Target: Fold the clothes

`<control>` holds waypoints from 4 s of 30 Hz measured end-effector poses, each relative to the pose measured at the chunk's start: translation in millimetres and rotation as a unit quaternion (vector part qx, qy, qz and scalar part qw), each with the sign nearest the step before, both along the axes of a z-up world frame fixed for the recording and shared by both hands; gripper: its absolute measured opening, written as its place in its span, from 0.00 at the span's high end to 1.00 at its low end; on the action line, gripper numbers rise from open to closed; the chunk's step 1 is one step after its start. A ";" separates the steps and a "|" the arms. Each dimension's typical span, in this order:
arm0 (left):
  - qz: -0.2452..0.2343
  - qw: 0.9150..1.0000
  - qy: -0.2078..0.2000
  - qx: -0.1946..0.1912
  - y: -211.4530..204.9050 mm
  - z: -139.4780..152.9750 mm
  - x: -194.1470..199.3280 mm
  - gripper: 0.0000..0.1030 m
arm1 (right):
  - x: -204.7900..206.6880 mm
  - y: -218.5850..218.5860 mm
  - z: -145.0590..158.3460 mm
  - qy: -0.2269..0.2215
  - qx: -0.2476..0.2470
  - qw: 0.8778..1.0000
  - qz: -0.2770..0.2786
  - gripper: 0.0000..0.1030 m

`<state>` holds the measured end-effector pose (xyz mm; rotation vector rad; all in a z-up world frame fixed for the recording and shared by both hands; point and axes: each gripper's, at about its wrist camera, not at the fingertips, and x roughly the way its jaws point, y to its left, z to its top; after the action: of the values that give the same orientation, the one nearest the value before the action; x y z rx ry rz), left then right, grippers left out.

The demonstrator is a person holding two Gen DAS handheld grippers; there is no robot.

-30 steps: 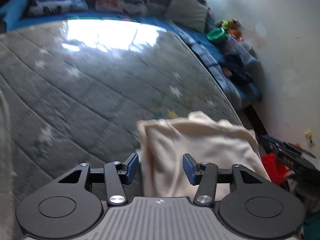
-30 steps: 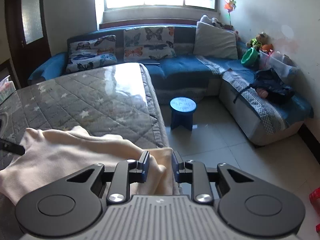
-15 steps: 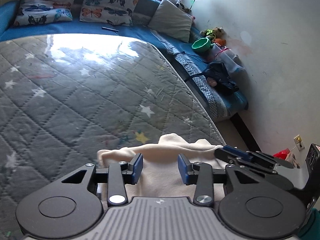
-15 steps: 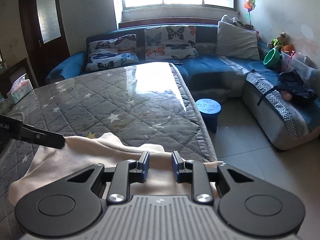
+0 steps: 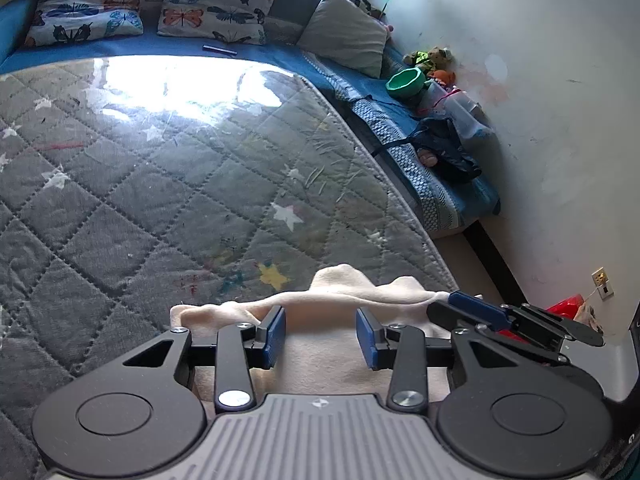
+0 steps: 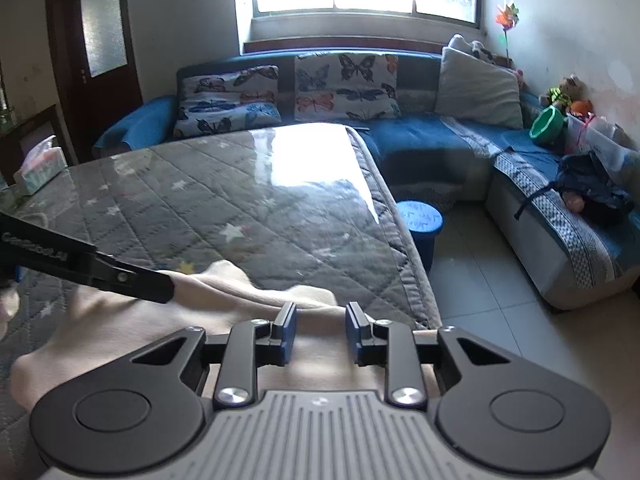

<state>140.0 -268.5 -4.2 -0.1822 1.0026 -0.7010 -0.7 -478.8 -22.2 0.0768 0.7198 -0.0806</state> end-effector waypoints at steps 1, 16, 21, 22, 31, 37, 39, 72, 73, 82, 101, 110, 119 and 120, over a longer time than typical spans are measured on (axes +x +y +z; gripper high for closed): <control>-0.001 1.000 -0.001 -0.001 0.2 1.7 -1.6 0.59 | -1.1 2.4 1.0 -0.002 0.000 1.000 0.005 0.71; -0.046 0.999 -0.009 0.007 8.8 6.3 -45.4 0.58 | -7.9 19.2 -1.4 0.001 -0.010 1.000 0.025 0.62; -0.053 0.998 -0.014 0.007 12.0 5.4 -61.0 0.57 | -32.1 21.9 2.9 -0.001 -0.011 0.999 0.031 0.62; -0.055 0.998 -0.018 0.009 12.0 4.8 -64.2 0.56 | -36.6 23.1 2.0 0.000 -0.013 0.999 0.031 0.62; -0.060 0.997 -0.048 0.027 16.6 2.8 -87.0 0.54 | -79.7 37.9 5.8 -0.008 -0.032 0.999 0.039 0.62; -0.060 0.996 -0.061 0.028 22.5 3.0 -101.7 0.52 | -101.8 45.0 -3.3 0.003 -0.034 0.999 0.040 0.62; -0.060 0.996 -0.065 0.028 24.7 3.4 -106.3 0.52 | -107.5 46.0 -5.5 0.006 -0.036 0.999 0.040 0.62; -0.030 0.999 -0.037 0.021 55.0 -6.2 -112.2 0.51 | -113.4 -37.3 1.7 -0.005 0.014 0.998 -0.067 0.76; -0.030 0.999 -0.037 0.022 54.6 -6.4 -112.3 0.51 | -111.5 -37.8 -2.0 0.003 0.010 0.998 -0.062 0.77; -0.031 0.999 -0.035 0.023 54.0 -6.0 -111.1 0.49 | -114.6 -22.8 -3.2 -0.023 0.024 0.999 -0.040 0.79; -0.029 0.999 -0.034 0.024 51.5 -5.8 -112.5 0.46 | -108.8 -64.2 -25.8 -0.048 0.189 0.980 -0.042 0.96; -0.030 0.999 -0.033 0.025 51.5 -5.8 -112.7 0.46 | -107.6 -54.2 0.5 -0.066 0.059 0.993 -0.080 1.00; -0.033 0.999 -0.032 0.027 52.6 -4.8 -111.9 0.46 | -105.4 -47.5 -1.8 -0.053 0.086 0.994 -0.041 0.97; -0.032 0.999 -0.030 0.026 53.1 -4.6 -111.3 0.46 | -104.2 -45.4 -1.9 -0.051 0.081 0.995 -0.040 0.97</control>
<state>28.7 -215.4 -8.7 -0.0839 0.9717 -0.7337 -104.9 -524.2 -24.1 0.2642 0.6204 -0.0934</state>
